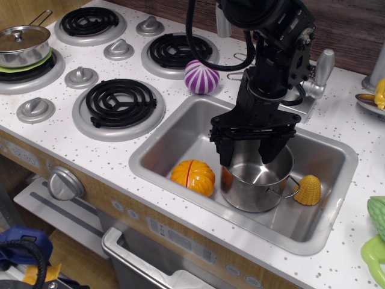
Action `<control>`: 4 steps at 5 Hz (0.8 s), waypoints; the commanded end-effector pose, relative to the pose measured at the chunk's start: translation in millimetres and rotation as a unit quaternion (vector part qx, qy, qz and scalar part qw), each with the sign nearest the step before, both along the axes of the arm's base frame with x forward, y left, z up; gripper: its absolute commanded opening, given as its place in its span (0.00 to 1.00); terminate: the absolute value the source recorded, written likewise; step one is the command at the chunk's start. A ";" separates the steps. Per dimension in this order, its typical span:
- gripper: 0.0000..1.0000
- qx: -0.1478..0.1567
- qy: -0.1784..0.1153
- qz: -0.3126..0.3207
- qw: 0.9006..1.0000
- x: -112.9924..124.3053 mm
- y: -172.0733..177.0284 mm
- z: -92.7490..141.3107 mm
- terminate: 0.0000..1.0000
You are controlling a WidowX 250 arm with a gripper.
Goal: Pick up pot from sink
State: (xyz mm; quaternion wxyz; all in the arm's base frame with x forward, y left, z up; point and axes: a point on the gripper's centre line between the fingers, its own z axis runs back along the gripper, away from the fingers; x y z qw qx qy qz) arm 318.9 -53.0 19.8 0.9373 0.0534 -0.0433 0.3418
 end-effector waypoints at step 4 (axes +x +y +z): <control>1.00 -0.041 -0.036 0.022 0.998 -4.6 4.1 -22.8 0.00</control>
